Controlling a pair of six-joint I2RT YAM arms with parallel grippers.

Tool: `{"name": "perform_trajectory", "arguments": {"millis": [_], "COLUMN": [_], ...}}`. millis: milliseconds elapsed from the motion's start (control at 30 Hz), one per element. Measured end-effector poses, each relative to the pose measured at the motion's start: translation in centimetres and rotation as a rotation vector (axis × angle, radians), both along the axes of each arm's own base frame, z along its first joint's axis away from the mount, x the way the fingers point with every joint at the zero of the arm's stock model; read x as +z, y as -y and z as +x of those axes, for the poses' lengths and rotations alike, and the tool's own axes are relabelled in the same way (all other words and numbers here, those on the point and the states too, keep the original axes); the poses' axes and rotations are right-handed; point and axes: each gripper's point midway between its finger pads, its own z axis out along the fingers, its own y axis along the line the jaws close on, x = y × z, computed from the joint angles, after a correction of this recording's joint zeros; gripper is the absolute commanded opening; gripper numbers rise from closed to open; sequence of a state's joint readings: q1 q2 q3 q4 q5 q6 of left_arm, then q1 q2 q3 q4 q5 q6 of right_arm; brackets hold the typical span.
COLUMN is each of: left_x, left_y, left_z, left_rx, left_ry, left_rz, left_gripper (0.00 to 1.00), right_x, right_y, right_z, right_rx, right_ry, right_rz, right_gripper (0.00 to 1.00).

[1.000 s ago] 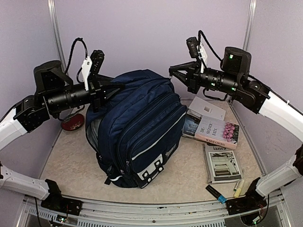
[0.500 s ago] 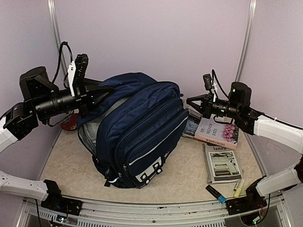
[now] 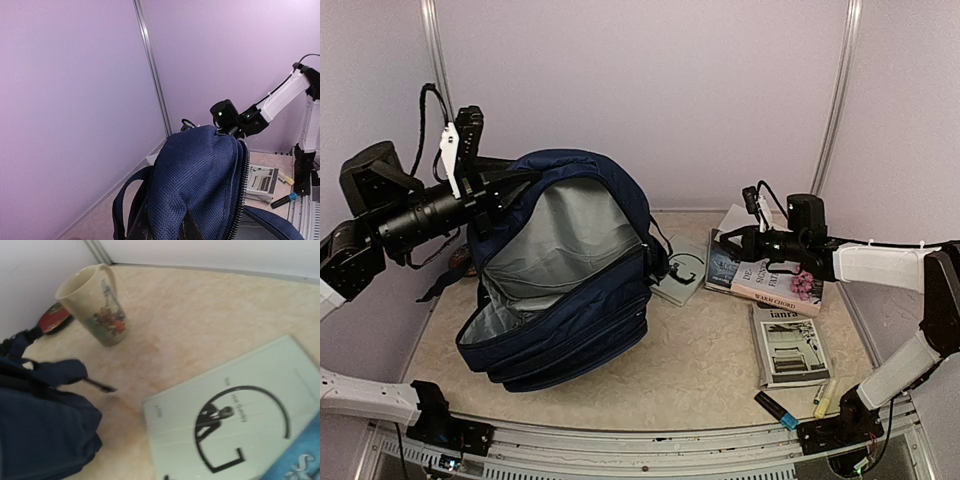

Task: Pack the student bag
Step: Pick up the book from the corner of the board.

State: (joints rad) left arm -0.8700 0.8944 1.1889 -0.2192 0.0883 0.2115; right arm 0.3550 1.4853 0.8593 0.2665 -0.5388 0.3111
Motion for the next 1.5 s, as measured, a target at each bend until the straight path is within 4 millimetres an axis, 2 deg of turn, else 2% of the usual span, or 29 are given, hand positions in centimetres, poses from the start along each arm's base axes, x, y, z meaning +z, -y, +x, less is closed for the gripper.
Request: {"name": "perform_trajectory", "arguments": {"millis": [100,133,233,333,400,467,500,567,633,733,833,900,1000,1300,1500], "left_x": [-1.4,-1.7,-2.1,-1.5,-1.1,-0.8,-0.9,-1.2,-2.1,-4.5,-6.8,-7.6,-8.3,-9.0,-9.0], "left_y": [0.6,0.8,1.6,2.0,2.0,1.9,2.0,2.8,3.8,5.3,6.7,7.5,8.2,8.8,9.1], "left_z": [2.4,3.2,5.7,7.5,8.5,9.0,9.0,8.6,8.3,8.2,7.9,7.2,6.7,6.2,5.9], "left_rx": [0.086,0.113,0.198,0.267,0.32,0.366,0.382,0.381,0.365,0.328,0.285,0.248,0.212,0.18,0.171], "left_ry": [-0.001,0.003,0.018,0.033,0.047,0.068,0.082,0.097,0.098,0.074,0.043,0.028,0.007,-0.033,-0.039], "left_rz": [0.063,0.084,0.145,0.174,0.19,0.21,0.223,0.246,0.263,0.293,0.307,0.305,0.288,0.249,0.244], "left_gripper": [0.0,0.0,0.0,0.0,0.0,0.0,0.0,0.0,0.0,0.0,0.0,0.0,0.0,0.0,0.0], "right_x": [1.2,1.7,3.5,4.4,4.3,2.9,1.2,-1.8,-5.5,-10.3,-12.7,-13.7,-14.3,-14.7,-13.9], "right_y": [0.8,1.3,3.9,9.1,14.0,19.0,21.7,24.9,26.7,27.2,26.7,26.6,26.1,22.7,21.7], "right_z": [0.8,1.0,1.6,2.2,2.5,2.2,1.7,0.7,-0.5,-2.1,-2.7,-2.9,-3.0,-2.8,-2.4], "right_rx": [-0.058,-0.085,-0.205,-0.393,-0.552,-0.704,-0.783,-0.882,-0.934,-0.934,-0.893,-0.876,-0.829,-0.627,-0.556], "right_ry": [0.002,0.004,0.015,-0.007,-0.044,-0.097,-0.147,-0.239,-0.349,-0.489,-0.555,-0.576,-0.576,-0.594,-0.58], "right_rz": [-0.038,-0.05,-0.083,-0.102,-0.091,-0.074,-0.065,-0.057,-0.053,-0.037,0.02,0.083,0.175,0.34,0.42], "right_gripper": [0.14,0.23,0.66,0.97,1.0,1.0,1.0,1.0,1.0,1.0,1.0,1.0,1.0,0.98,0.86]}}
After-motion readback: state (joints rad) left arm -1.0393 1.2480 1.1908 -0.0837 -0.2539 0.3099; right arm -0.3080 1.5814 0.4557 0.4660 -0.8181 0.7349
